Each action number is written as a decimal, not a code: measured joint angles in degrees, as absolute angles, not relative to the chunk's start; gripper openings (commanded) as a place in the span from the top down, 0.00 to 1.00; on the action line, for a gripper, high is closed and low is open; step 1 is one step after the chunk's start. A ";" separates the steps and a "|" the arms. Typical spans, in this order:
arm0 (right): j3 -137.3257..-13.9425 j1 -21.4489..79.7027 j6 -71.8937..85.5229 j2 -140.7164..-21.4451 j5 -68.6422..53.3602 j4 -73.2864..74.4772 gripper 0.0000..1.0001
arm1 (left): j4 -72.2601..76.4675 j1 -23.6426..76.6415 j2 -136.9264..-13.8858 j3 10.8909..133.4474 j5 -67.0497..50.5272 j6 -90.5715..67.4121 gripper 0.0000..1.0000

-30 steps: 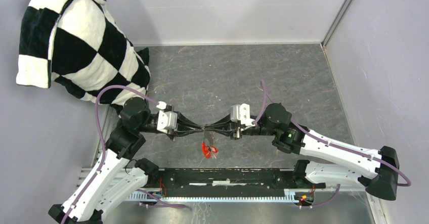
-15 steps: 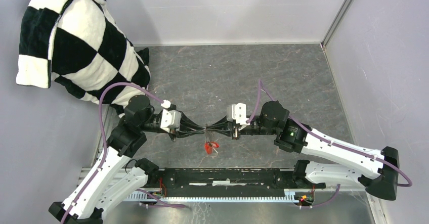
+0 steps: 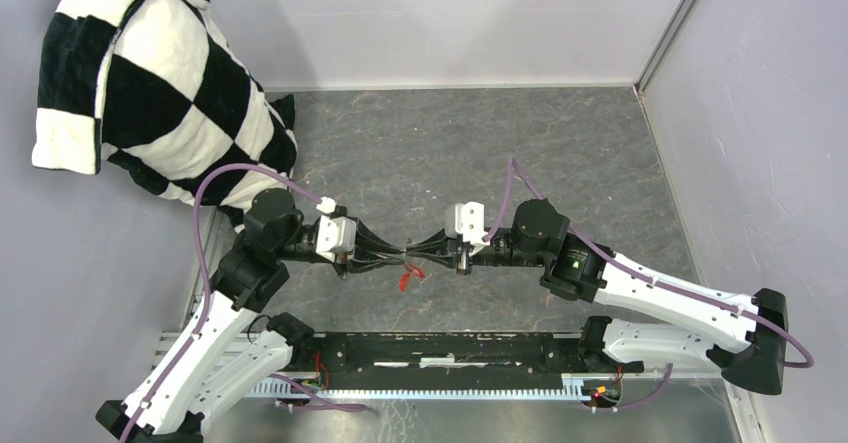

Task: Put the keys on the keyring

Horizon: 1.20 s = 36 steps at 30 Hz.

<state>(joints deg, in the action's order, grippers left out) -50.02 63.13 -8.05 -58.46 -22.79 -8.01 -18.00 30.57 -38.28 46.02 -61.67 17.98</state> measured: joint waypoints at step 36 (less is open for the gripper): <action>-26.39 48.45 0.67 -49.30 0.80 -5.67 0.31 | -18.39 30.57 -38.02 42.65 -55.29 15.68 0.98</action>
<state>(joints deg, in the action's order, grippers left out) -26.39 48.45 0.67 -49.30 0.80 -5.67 -18.39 30.57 -38.02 42.65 -55.29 15.68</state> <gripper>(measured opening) 0.724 0.034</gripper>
